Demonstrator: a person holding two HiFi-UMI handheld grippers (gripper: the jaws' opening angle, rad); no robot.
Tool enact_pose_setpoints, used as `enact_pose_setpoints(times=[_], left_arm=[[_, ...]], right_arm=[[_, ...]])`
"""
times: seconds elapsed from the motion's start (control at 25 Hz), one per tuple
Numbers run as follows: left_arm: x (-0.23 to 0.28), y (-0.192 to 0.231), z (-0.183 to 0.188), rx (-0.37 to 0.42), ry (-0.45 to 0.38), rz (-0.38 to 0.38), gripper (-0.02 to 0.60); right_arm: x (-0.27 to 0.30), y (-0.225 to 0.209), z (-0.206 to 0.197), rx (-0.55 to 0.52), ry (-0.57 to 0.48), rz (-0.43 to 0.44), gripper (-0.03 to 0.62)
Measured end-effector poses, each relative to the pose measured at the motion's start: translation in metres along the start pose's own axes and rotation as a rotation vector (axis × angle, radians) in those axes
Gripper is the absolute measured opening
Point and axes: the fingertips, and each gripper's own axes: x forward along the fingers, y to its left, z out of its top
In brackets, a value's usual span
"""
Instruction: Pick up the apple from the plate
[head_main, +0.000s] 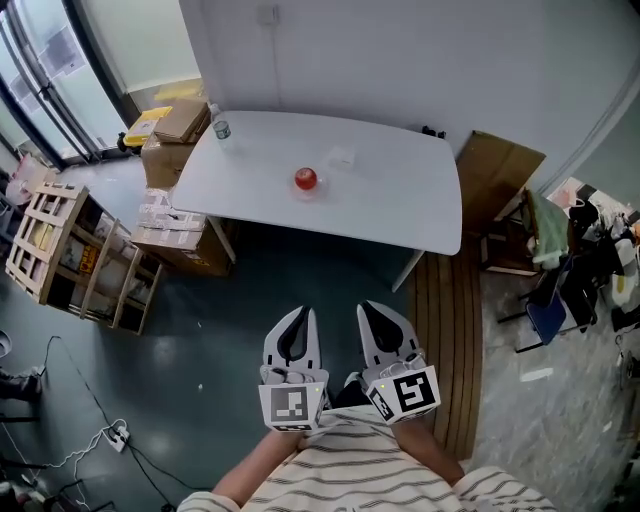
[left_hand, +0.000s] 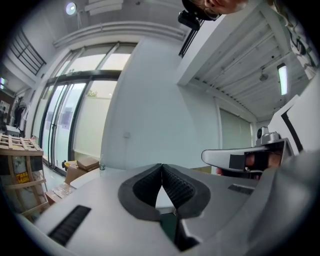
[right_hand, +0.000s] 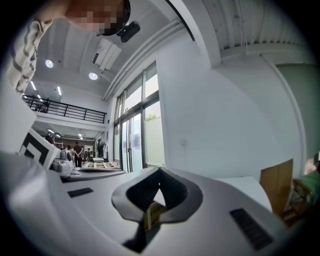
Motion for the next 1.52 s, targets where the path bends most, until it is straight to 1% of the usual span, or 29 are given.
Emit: enact_pose_setpoints(times=[0.16, 0.28, 0.44, 0.56, 0.84, 1.12, 1.28, 1.4, 1.52], left_arm=[[0.038, 0.014, -0.007, 0.002, 0.0, 0.003, 0.005], [0.068, 0.027, -0.013, -0.003, 0.004, 0.009, 0.005], [0.116, 0.044, -0.012, -0.004, 0.01, 0.032, 0.006], [0.15, 0.055, -0.006, -0.008, 0.006, 0.065, 0.005], [0.218, 0.062, -0.012, -0.001, 0.006, 0.094, 0.005], [0.261, 0.072, -0.021, -0.018, 0.028, 0.131, 0.005], [0.278, 0.083, -0.03, -0.013, 0.069, 0.124, 0.006], [0.294, 0.096, -0.041, -0.01, 0.086, 0.115, 0.006], [0.312, 0.11, -0.053, -0.02, 0.11, 0.105, 0.006]], right_arm=[[0.037, -0.022, -0.002, 0.0, 0.0, -0.002, 0.014], [0.067, -0.037, -0.005, -0.005, 0.0, 0.014, 0.012], [0.108, -0.064, -0.002, -0.012, 0.0, 0.034, 0.014], [0.137, -0.086, 0.004, -0.022, -0.002, 0.055, 0.014], [0.189, -0.132, 0.0, -0.016, -0.004, 0.101, 0.014], [0.224, -0.158, -0.011, -0.008, 0.032, 0.136, 0.014], [0.241, -0.163, -0.021, 0.013, 0.061, 0.129, 0.012], [0.258, -0.166, -0.03, 0.02, 0.083, 0.122, 0.014], [0.275, -0.17, -0.04, 0.022, 0.106, 0.106, 0.012]])
